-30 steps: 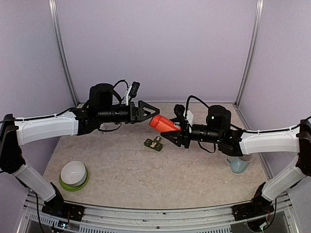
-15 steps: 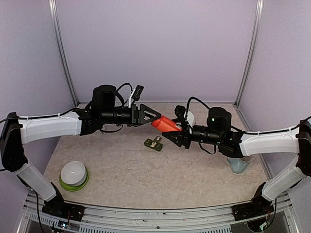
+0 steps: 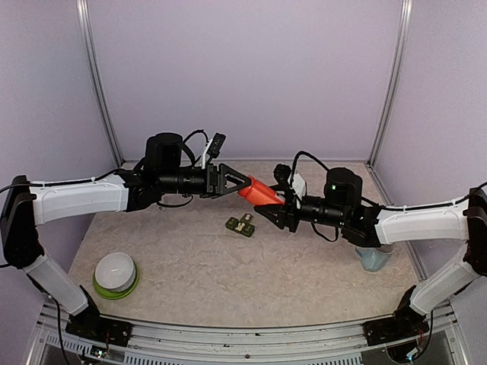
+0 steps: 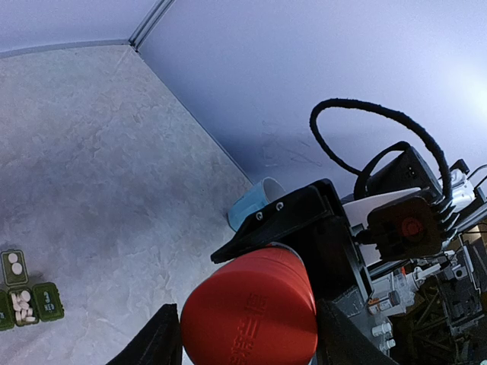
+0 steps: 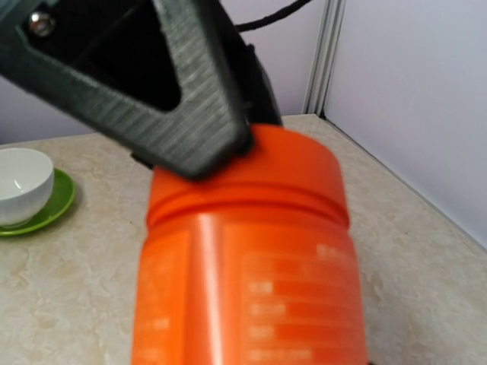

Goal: Sort the pills into containers
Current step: Screw the lid of the pill bottle onto the pill bottle.

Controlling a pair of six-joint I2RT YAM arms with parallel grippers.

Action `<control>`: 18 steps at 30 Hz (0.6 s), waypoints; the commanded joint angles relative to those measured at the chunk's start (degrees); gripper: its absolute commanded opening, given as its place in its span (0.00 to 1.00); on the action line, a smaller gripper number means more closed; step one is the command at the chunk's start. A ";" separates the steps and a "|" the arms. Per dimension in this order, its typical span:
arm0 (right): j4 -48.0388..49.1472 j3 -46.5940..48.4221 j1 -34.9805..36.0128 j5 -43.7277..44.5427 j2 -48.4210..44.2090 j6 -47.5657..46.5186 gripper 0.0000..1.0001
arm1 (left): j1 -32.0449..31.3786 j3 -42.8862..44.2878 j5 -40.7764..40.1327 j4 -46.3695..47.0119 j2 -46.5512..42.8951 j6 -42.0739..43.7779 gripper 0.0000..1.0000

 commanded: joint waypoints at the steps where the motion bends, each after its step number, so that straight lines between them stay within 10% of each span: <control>1: 2.96 0.56 0.37 0.18 -0.66 1.32 0.00 | -0.35 1.87 1.38 0.99 0.63 1.26 0.53; 18: 6.71 2.13 -1.39 -10.61 2.07 20.25 0.00 | -1.24 -0.15 6.53 8.91 -1.26 5.26 0.30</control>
